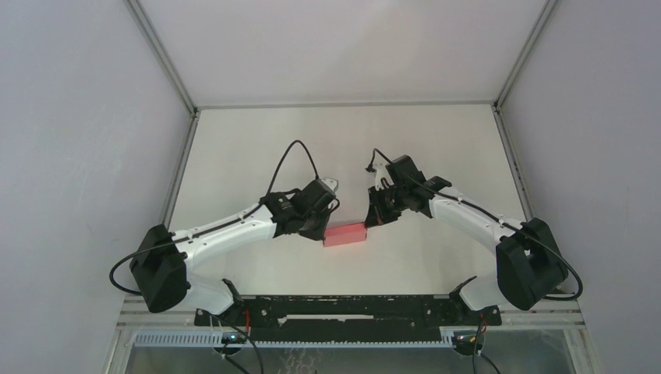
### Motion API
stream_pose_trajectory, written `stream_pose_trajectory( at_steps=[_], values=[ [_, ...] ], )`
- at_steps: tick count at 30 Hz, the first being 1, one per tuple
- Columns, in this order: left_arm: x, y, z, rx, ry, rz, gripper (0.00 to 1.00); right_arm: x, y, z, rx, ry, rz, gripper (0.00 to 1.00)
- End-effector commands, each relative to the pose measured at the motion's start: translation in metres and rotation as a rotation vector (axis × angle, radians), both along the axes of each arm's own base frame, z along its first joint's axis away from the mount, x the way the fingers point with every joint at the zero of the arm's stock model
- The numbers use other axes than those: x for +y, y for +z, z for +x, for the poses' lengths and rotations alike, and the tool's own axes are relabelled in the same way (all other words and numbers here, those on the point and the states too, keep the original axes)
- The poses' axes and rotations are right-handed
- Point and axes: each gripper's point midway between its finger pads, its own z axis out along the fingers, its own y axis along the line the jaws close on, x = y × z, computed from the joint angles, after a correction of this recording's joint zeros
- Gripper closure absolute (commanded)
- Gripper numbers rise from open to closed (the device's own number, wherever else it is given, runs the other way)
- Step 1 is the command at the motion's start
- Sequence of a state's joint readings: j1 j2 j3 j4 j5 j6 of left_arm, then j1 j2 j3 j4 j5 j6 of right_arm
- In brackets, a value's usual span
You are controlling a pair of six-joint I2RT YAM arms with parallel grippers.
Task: Fold the paper box
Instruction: Close the paper box at the center of the board.
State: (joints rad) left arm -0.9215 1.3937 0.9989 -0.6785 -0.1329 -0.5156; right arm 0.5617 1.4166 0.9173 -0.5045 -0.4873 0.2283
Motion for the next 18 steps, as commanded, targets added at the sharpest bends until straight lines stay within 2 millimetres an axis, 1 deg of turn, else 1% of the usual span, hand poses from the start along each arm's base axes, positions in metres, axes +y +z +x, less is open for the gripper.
stream_pose_trajectory(
  at_steps=[1,7,11,18],
  values=[
    [-0.03,0.02,0.008,-0.034,-0.034,-0.108,0.97,-0.009,0.006,0.012,-0.074,0.012,-0.047,1.0],
    [-0.03,0.018,0.008,-0.034,-0.028,-0.102,0.97,-0.018,0.005,0.014,-0.108,0.024,-0.092,1.0],
    [-0.03,0.017,0.009,-0.033,-0.023,-0.095,0.97,-0.024,0.001,0.013,-0.125,0.025,-0.137,1.0],
    [-0.031,0.013,0.01,-0.028,-0.023,-0.085,0.97,-0.02,-0.006,0.009,-0.105,0.042,-0.139,1.0]
  ],
)
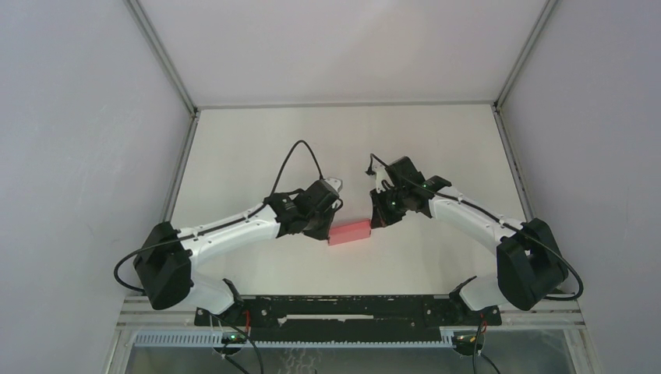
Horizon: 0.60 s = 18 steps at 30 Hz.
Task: Fold the paper box
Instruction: Close the paper box at the center of the board.
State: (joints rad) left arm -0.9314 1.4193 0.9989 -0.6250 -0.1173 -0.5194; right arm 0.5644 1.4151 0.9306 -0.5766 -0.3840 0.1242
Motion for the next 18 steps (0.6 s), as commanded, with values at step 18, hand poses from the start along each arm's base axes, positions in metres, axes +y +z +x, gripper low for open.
stream_pose_trajectory(
  at_steps=[18],
  values=[
    [-0.015,0.008,0.013,-0.027,-0.001,0.002,0.98,0.0,0.031,0.003,-0.015,-0.004,0.11,0.75]
  ],
)
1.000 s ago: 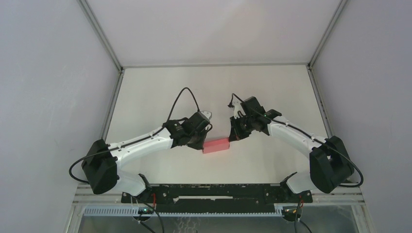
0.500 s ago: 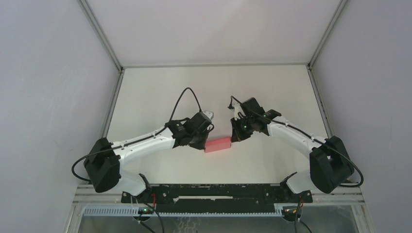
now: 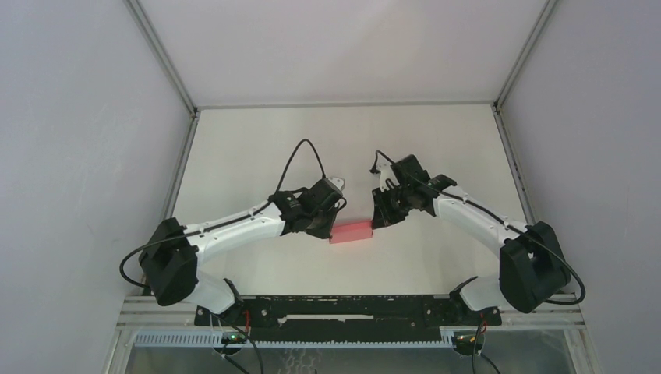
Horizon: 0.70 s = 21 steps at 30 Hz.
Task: Fold the paper box
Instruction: Close the paper box at the center of the board.
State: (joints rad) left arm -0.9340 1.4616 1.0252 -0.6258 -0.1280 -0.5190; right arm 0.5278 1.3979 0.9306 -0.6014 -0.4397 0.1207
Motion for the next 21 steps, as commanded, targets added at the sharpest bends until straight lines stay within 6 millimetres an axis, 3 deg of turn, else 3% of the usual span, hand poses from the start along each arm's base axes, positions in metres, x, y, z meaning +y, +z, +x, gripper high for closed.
stream_pose_trajectory(
  at_steps=[1,9,21],
  values=[
    [-0.01,0.012,0.008,-0.03,-0.003,-0.018,0.98,0.003,0.026,0.006,-0.049,-0.006,0.076,0.72],
    [-0.011,0.01,0.008,-0.029,-0.003,-0.014,0.98,-0.005,0.037,0.015,-0.094,-0.058,0.085,0.43],
    [-0.011,0.007,0.007,-0.026,-0.001,-0.009,0.98,0.008,0.024,0.027,-0.1,-0.119,0.048,0.41]
  ],
)
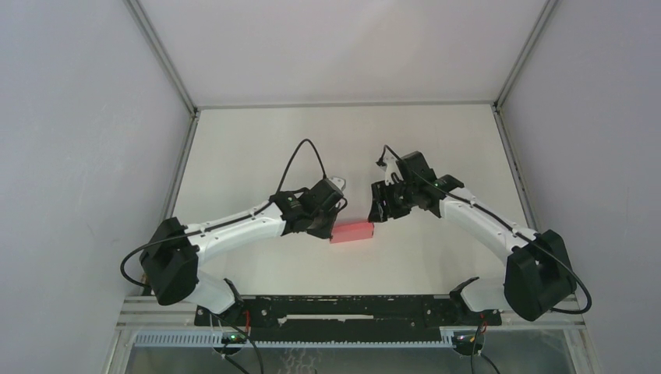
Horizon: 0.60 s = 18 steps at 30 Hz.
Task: Fold the paper box
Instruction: Close the paper box at the center of the board.
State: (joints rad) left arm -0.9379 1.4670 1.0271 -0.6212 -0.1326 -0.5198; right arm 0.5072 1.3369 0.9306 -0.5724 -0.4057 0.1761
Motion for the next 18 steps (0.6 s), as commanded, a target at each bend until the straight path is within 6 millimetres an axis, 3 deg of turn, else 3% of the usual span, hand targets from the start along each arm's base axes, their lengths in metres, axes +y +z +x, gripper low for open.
stream_pose_trajectory(
  at_steps=[1,12,18],
  values=[
    [-0.01,0.007,0.006,-0.022,0.0,-0.011,0.98,0.012,0.005,0.015,-0.041,-0.042,0.017,0.41],
    [-0.01,0.007,0.008,-0.025,0.002,-0.007,0.98,0.016,-0.002,0.021,-0.036,-0.063,0.005,0.43],
    [-0.011,0.007,0.007,-0.025,0.001,-0.006,0.98,0.017,-0.008,0.019,-0.022,-0.052,-0.008,0.5]
  ],
)
